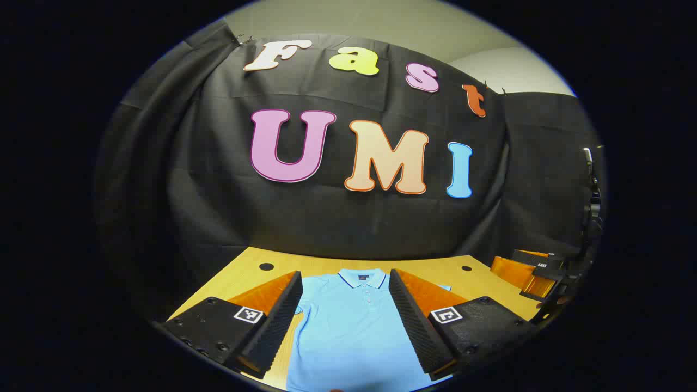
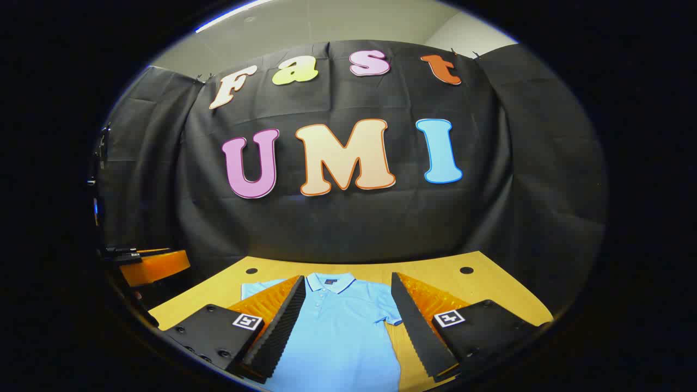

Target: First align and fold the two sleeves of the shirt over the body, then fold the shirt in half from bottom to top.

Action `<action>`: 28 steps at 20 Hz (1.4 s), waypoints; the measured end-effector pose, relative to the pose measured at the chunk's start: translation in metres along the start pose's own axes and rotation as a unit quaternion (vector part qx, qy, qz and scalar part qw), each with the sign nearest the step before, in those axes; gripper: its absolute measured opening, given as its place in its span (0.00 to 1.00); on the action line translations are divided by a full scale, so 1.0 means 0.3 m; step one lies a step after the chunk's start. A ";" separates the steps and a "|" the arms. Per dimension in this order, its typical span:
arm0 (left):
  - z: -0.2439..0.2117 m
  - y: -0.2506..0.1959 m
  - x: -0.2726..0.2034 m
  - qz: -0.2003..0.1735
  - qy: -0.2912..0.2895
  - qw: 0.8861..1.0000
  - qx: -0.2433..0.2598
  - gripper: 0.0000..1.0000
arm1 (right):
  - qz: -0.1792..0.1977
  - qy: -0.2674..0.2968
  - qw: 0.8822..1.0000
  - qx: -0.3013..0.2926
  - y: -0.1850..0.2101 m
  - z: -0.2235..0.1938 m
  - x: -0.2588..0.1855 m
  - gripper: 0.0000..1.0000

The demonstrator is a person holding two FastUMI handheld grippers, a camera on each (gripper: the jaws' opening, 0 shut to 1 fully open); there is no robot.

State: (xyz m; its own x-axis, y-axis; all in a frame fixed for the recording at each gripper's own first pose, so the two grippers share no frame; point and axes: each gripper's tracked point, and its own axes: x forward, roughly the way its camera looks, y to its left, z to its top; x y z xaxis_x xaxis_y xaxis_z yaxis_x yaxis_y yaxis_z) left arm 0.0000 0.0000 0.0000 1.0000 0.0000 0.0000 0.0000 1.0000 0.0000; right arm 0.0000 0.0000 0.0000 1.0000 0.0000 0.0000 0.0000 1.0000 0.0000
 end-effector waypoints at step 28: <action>-0.105 0.051 -0.040 0.065 0.047 0.996 -0.031 0.95 | -0.032 0.133 0.991 0.004 -0.327 -0.308 0.488 0.97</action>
State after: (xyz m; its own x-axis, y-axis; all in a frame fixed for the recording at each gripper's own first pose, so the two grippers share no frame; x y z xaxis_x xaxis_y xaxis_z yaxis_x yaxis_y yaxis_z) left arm -0.0119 0.0154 -0.0316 0.9870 0.1275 -0.0978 -0.1333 0.9895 -0.0556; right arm 0.1465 -0.0981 -0.0925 0.9629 -0.0614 -0.2628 0.0635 0.9980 -0.0006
